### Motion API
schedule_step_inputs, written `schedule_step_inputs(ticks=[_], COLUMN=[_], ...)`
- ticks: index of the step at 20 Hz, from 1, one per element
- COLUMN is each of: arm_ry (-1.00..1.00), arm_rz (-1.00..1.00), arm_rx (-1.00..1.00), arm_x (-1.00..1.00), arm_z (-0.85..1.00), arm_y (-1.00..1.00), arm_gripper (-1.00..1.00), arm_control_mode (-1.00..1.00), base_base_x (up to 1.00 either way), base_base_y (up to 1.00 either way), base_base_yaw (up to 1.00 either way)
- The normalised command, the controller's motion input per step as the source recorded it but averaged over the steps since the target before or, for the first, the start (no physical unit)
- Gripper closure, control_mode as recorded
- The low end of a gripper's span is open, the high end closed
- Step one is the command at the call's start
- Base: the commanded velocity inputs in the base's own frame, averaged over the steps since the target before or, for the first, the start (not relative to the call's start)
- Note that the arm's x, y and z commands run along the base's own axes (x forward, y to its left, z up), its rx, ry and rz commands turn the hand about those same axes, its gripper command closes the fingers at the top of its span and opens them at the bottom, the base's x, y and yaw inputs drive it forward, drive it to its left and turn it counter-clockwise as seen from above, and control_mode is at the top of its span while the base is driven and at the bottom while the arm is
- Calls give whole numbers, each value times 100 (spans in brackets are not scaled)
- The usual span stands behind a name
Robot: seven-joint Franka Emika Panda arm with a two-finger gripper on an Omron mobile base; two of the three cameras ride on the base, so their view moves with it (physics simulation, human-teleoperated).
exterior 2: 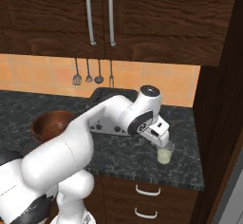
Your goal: Grab a lemon wedge from the fridge and one ice cube from the ice bowl, and put them in the glass of lemonade.
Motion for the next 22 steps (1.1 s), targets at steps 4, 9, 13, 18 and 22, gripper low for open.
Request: schedule_step_inputs(ticks=[4, 9, 13, 18, 22], arm_ry=[-2, 0, 0, -2, -2], arm_rz=[16, 21, 11, 7, 5], arm_rx=[-4, -6, -9, -2, -4], arm_x=[0, 0, -26, -71, -69], arm_z=[-19, -4, 9, 30, 43], arm_y=[100, 100, 100, 97, 90], arm_gripper=[-100, -100, -100, -100, -100], arm_control_mode=[-100, -100, -100, -100, -100], base_base_x=[0, 0, 0, 0, 0], base_base_y=[0, 0, 0, 0, 0], base_base_yaw=[0, 0, 0, 0, 0])
